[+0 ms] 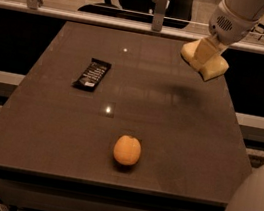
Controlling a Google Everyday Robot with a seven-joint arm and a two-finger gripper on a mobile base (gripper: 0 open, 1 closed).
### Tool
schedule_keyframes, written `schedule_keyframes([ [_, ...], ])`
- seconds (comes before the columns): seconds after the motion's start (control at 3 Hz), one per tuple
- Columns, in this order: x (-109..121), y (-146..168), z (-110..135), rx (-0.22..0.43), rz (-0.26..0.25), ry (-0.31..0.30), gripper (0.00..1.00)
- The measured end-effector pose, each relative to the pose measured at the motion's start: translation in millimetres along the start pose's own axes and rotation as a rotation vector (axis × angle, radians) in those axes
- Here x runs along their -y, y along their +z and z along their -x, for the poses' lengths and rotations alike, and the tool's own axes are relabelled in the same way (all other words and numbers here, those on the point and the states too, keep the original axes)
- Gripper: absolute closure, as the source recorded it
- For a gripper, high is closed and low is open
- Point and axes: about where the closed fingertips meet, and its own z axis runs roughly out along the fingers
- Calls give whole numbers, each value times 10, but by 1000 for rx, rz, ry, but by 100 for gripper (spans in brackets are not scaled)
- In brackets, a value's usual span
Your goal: Move sponge near rxbar chocolate
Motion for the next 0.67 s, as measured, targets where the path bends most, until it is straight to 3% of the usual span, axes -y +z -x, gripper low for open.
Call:
schedule_keyframes([
  [0.67, -447, -113, 323, -9, 38, -204, 100],
])
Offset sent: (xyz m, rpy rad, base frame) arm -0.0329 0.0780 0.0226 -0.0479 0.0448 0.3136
